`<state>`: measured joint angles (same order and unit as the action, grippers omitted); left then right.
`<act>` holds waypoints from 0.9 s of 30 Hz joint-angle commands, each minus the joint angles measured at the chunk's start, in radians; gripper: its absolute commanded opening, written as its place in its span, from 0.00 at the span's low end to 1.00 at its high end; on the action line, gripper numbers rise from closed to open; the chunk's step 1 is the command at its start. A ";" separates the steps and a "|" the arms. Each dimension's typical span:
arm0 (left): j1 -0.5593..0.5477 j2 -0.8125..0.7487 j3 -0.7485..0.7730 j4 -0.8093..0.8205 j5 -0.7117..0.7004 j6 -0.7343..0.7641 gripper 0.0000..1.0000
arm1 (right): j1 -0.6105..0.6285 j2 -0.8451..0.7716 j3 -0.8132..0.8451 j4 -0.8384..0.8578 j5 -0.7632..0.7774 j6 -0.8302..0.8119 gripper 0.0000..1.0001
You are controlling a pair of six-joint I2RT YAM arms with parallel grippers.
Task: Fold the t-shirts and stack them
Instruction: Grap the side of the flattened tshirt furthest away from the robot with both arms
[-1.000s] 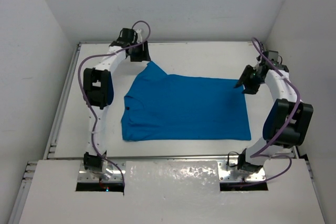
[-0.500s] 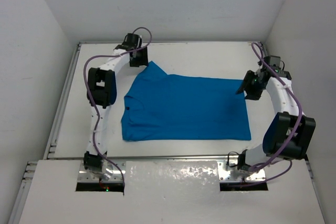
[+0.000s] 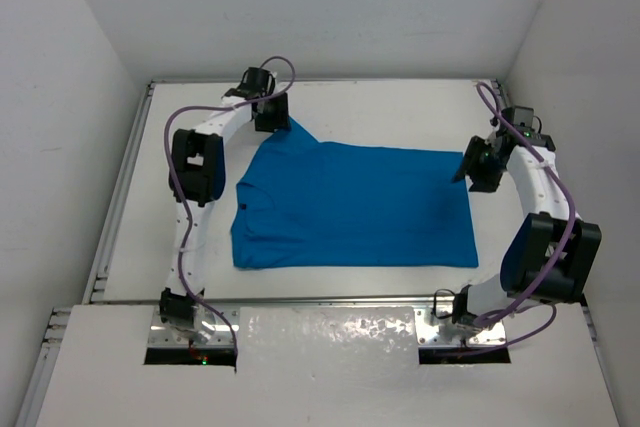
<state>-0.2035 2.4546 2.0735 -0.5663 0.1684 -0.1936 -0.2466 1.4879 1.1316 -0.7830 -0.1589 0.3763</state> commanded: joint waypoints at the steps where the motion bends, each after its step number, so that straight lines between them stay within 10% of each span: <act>1: -0.002 0.024 0.014 0.022 0.026 -0.015 0.52 | 0.001 0.002 0.039 -0.007 0.025 -0.034 0.49; 9: -0.002 0.067 0.051 -0.003 0.062 -0.013 0.50 | 0.001 0.009 0.036 0.002 0.022 -0.024 0.49; 17: -0.004 0.020 -0.009 0.049 0.148 -0.033 0.02 | 0.001 0.014 0.045 0.008 0.016 -0.010 0.49; 27: -0.002 -0.164 -0.197 0.265 0.230 -0.044 0.00 | 0.001 -0.002 0.005 0.022 0.016 -0.007 0.49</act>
<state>-0.2035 2.4145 1.9293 -0.4171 0.3450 -0.2413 -0.2466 1.4975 1.1336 -0.7868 -0.1417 0.3660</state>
